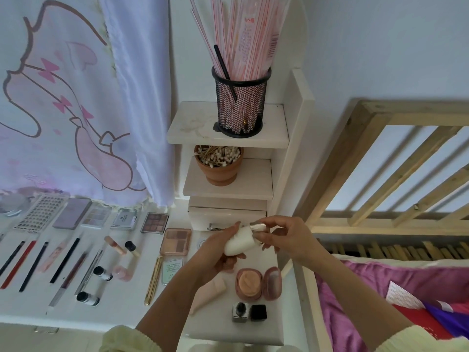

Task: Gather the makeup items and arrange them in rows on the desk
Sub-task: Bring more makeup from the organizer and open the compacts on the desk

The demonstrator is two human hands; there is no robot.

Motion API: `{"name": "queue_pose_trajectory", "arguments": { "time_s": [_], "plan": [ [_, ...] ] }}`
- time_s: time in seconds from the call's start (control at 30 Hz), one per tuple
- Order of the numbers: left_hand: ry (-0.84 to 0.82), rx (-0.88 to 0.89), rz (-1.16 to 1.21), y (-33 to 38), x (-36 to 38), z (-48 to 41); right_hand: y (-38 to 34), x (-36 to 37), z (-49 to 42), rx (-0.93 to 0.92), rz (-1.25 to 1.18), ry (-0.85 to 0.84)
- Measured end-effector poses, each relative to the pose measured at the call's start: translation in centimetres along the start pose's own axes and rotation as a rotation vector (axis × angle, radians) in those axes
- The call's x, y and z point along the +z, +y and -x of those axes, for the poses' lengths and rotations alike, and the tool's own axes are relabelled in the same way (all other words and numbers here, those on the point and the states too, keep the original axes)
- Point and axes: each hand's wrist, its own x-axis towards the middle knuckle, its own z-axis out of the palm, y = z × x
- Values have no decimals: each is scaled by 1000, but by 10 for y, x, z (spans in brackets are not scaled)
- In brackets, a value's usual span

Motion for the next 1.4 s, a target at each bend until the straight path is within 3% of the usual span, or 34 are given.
{"name": "queue_pose_trajectory", "arguments": {
  "time_s": [0.1, 0.23, 0.37, 0.5, 0.7, 0.93, 1.23, 1.4],
  "plan": [
    [-30, -94, 93, 0, -5, -2, -3, 1, 1, -42, -17, -45],
    [36, -37, 138, -1, -3, -4, -3, -1, 1, -16, -66, -59],
    [123, 86, 52, -4, 1, -8, -2, 8, -1, 140, -202, 79],
    [130, 160, -25, -6, 4, -4, 8, 14, -5, 167, -202, 174],
    [107, 177, -58, -6, 2, -3, 12, 8, -2, 219, -315, 50],
    [135, 88, 35, -13, -6, -11, 18, -6, -5, 102, -236, 111],
    [67, 91, -170, -32, -19, -26, 55, -15, -21, 294, 17, 167],
    [158, 161, -325, -44, -15, -46, 86, -6, -36, 351, 301, 57]
  ]
}}
